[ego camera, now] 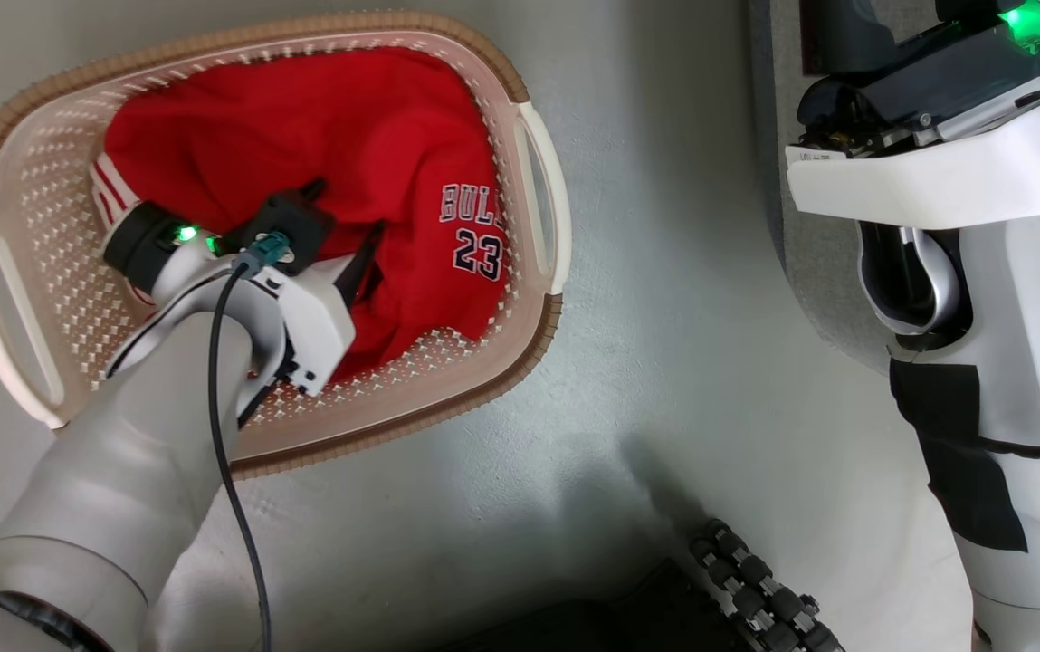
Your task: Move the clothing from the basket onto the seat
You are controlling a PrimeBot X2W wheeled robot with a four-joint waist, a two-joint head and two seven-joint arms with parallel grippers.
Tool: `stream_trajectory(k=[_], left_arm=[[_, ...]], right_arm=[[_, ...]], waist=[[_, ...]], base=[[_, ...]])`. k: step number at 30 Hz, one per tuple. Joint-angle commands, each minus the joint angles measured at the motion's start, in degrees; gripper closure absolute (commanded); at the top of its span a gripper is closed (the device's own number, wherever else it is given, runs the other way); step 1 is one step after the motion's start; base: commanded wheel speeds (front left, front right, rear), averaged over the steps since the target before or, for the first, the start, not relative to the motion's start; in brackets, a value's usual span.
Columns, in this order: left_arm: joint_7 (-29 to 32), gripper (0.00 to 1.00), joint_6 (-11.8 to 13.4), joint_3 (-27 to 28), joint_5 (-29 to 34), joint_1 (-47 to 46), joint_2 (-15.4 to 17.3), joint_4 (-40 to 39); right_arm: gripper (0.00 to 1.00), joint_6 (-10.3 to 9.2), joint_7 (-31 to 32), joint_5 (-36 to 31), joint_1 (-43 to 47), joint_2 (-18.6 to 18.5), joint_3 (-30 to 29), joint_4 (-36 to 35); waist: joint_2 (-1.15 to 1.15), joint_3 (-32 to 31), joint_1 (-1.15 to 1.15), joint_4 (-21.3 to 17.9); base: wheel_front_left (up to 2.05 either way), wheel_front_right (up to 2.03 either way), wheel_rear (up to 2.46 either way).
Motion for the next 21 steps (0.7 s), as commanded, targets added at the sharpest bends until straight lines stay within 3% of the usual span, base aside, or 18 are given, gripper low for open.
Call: stream_trajectory(k=[1, 7, 11, 12, 13, 21], left_arm=[[-0.3, 0.0, 0.2, 0.5, 1.0, -0.7, 1.0, 1.1], [-0.3, 0.0, 3.3, 0.3, 2.3, -3.4, 0.9, 6.3], [-0.3, 0.0, 3.6, 0.0, 2.6, -4.6, 0.5, 8.0], [-0.3, 0.74, 3.0, -0.1, 2.4, -5.0, 0.2, 8.9], [-0.3, 1.0, 2.8, 0.0, 2.1, -5.1, 0.0, 9.1], [-0.3, 1.0, 1.2, 3.1, -0.4, -2.7, -0.6, 3.2]], right_arm=[[0.0, 0.23, -0.3, 0.5, 1.6, 0.6, 0.3, -1.8], [0.0, 0.23, -0.3, 0.8, 2.3, 0.6, -0.8, -2.4], [0.0, 0.23, -0.3, 0.8, 2.4, 0.6, -0.9, -2.5], [0.0, 0.23, -0.3, 0.9, 2.3, 0.6, -0.8, -2.4], [0.0, 0.23, -0.3, 1.0, 2.3, 0.6, -0.8, -2.4], [0.0, 0.23, -0.3, -0.2, 2.6, 0.6, -1.3, -1.4]], waist=[[0.0, 0.7, 0.0, -0.6], [0.0, 1.3, 0.0, -0.3], [0.0, 1.5, 0.0, -0.2], [0.0, 1.4, 0.0, -0.1], [0.0, 1.4, 0.0, -0.1], [0.0, -2.7, 0.0, 1.2]], base=[[0.0, 0.0, 0.0], [0.0, 0.0, 0.0], [0.0, 0.0, 0.0], [0.0, 0.0, 0.0], [0.0, 0.0, 0.0], [0.0, 0.0, 0.0]])
